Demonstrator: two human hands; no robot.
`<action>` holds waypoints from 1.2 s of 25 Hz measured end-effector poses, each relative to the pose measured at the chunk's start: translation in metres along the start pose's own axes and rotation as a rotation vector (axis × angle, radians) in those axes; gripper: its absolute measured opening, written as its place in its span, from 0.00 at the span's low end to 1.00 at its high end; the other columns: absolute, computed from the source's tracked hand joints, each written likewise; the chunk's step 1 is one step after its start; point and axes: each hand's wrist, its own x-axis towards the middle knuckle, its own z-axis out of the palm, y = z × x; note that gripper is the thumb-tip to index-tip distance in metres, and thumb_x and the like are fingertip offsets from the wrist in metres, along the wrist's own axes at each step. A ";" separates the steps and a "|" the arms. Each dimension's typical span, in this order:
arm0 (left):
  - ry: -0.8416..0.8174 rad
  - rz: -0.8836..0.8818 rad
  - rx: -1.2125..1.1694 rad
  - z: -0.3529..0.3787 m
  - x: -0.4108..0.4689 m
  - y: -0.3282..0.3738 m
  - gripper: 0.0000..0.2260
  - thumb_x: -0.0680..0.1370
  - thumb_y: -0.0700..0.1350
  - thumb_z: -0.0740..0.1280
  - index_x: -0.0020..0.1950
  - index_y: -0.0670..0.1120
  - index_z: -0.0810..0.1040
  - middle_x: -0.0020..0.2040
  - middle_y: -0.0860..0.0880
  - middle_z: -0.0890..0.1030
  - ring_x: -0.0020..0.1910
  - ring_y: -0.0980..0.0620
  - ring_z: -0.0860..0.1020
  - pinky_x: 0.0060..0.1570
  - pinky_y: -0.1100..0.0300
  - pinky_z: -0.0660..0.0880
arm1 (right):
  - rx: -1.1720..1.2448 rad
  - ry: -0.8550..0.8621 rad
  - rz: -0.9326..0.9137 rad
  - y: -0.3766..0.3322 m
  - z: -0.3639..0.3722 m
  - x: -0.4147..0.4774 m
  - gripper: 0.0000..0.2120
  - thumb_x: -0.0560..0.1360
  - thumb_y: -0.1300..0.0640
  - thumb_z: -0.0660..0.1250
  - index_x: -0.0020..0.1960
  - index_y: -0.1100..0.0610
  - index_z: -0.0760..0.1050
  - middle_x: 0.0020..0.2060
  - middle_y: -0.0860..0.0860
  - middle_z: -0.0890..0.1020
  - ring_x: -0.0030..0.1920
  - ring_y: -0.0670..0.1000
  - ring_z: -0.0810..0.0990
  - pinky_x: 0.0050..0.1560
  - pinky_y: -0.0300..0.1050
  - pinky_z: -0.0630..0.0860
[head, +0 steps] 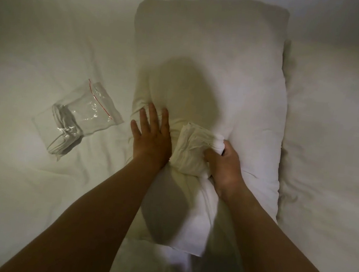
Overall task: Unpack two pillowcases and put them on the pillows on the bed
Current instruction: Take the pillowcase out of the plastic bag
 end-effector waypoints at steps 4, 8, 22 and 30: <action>-0.123 0.066 -0.126 -0.029 -0.011 -0.013 0.30 0.83 0.51 0.49 0.78 0.49 0.34 0.79 0.39 0.37 0.78 0.37 0.41 0.75 0.38 0.49 | 0.023 0.023 -0.001 -0.004 -0.002 -0.003 0.10 0.70 0.61 0.68 0.48 0.51 0.81 0.45 0.53 0.85 0.49 0.55 0.83 0.52 0.55 0.81; 0.014 0.022 -0.686 -0.099 -0.055 -0.022 0.21 0.81 0.47 0.60 0.74 0.44 0.65 0.72 0.42 0.67 0.70 0.46 0.67 0.68 0.53 0.67 | 0.043 0.007 0.087 -0.030 -0.013 -0.034 0.11 0.67 0.61 0.66 0.49 0.54 0.79 0.44 0.53 0.84 0.47 0.58 0.82 0.46 0.54 0.82; -0.355 -0.068 -1.829 -0.202 -0.182 0.011 0.27 0.66 0.42 0.74 0.64 0.45 0.73 0.58 0.36 0.77 0.59 0.34 0.77 0.59 0.37 0.75 | -0.076 -0.220 -0.103 -0.111 -0.041 -0.184 0.27 0.70 0.52 0.76 0.64 0.46 0.67 0.54 0.42 0.78 0.54 0.48 0.81 0.48 0.46 0.83; -0.715 -0.214 -2.622 -0.197 -0.186 -0.041 0.20 0.63 0.44 0.72 0.55 0.45 0.83 0.52 0.47 0.83 0.51 0.47 0.81 0.54 0.53 0.74 | 0.284 -0.191 0.112 -0.122 -0.074 -0.171 0.17 0.74 0.72 0.66 0.56 0.53 0.80 0.51 0.57 0.84 0.52 0.62 0.83 0.48 0.64 0.81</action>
